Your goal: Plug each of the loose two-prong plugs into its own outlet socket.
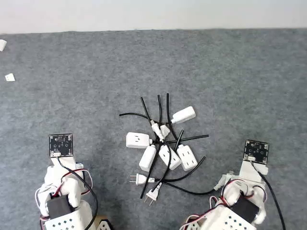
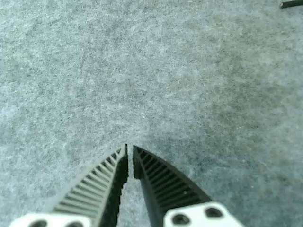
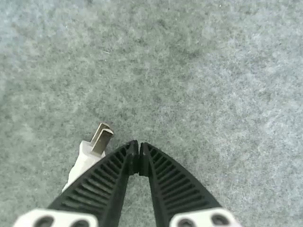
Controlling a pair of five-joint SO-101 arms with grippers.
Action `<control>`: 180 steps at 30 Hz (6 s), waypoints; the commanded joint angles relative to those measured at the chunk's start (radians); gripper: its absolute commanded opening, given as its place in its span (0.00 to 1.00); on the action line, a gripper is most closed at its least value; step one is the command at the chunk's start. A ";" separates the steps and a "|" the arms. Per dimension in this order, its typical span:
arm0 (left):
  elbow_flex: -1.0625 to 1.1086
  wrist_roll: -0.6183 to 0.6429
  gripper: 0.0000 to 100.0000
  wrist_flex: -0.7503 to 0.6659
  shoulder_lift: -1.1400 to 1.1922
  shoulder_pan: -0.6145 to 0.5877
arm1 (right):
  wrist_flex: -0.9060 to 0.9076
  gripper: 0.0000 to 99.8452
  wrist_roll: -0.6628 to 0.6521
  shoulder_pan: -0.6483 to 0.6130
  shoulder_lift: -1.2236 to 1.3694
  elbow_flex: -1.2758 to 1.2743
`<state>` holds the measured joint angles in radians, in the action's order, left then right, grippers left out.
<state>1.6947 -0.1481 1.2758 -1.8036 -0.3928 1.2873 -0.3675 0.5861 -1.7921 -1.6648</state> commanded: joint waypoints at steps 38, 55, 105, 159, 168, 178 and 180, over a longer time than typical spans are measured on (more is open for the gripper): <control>-0.012 -0.008 0.01 -0.011 -0.018 0.032 | 0.010 0.01 -0.012 0.010 0.005 -0.020; -0.012 -0.006 0.01 -0.011 -0.018 0.081 | 0.010 0.01 -0.014 -0.255 0.004 -0.020; -0.556 0.370 0.16 -0.308 0.942 0.141 | -0.248 0.11 0.249 -0.765 0.938 0.709; -0.880 0.371 0.06 -0.210 1.250 0.655 | -0.406 0.05 0.311 -0.321 0.961 0.512; -0.941 0.371 0.01 -0.204 1.452 0.832 | -0.452 0.05 0.253 -0.243 0.967 0.471; -0.928 0.373 0.01 -0.249 1.425 1.023 | -0.473 0.05 0.252 -0.239 0.967 0.454; -0.906 0.373 0.01 -0.290 1.471 1.023 | -0.473 0.05 0.252 -0.239 0.967 0.454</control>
<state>0.7925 0.2156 1.0441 -0.3598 0.6199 0.8286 -0.1051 0.3330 -0.8101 -1.2198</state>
